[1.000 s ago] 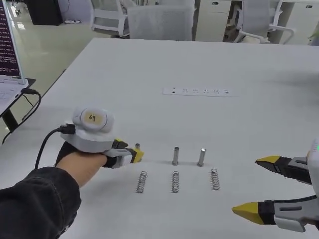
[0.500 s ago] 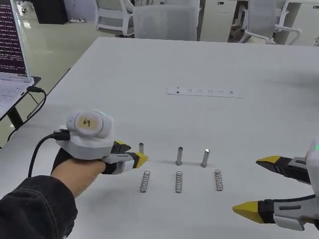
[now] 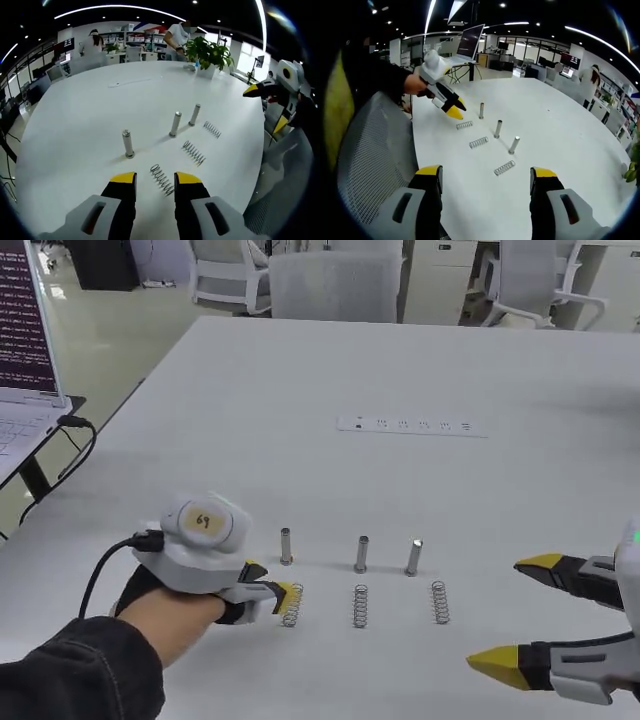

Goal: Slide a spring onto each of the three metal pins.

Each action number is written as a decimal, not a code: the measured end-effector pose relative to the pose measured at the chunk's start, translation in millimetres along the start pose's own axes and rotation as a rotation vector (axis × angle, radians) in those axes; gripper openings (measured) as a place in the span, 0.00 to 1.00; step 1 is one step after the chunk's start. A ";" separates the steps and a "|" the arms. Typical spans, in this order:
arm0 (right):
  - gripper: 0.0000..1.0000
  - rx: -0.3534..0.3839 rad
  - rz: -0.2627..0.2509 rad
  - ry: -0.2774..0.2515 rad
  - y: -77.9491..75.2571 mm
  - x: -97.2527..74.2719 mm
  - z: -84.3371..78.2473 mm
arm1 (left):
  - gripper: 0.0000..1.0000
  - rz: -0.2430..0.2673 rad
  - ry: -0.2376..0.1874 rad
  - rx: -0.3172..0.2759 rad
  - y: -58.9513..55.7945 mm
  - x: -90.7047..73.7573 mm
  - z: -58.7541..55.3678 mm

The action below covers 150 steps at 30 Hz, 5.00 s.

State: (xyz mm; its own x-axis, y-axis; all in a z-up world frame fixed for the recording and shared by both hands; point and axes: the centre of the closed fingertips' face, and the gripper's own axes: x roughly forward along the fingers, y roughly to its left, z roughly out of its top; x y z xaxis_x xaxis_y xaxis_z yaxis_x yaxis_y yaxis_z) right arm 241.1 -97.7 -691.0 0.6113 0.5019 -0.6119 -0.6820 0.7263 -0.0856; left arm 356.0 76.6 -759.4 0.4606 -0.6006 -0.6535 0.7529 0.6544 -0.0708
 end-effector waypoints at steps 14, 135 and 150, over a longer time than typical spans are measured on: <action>0.70 -0.007 0.010 0.001 1.5 3.3 2.6 | 0.24 0.006 0.083 0.043 -10.4 14.6 -19.3; 0.06 -0.148 0.171 -0.201 50.8 10.5 93.2 | 0.02 -0.333 -0.262 0.157 -128.8 -94.7 69.4; 0.04 -0.167 0.152 -0.205 47.2 10.5 93.7 | 0.02 -0.379 -0.267 0.168 -143.5 -96.5 72.0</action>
State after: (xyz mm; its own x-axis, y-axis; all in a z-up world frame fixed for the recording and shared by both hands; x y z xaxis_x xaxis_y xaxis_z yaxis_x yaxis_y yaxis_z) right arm 253.0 -14.1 -627.8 0.5541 0.6956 -0.4573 -0.8180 0.5571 -0.1437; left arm 237.4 7.6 -632.0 0.2277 -0.8932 -0.3878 0.9461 0.2972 -0.1290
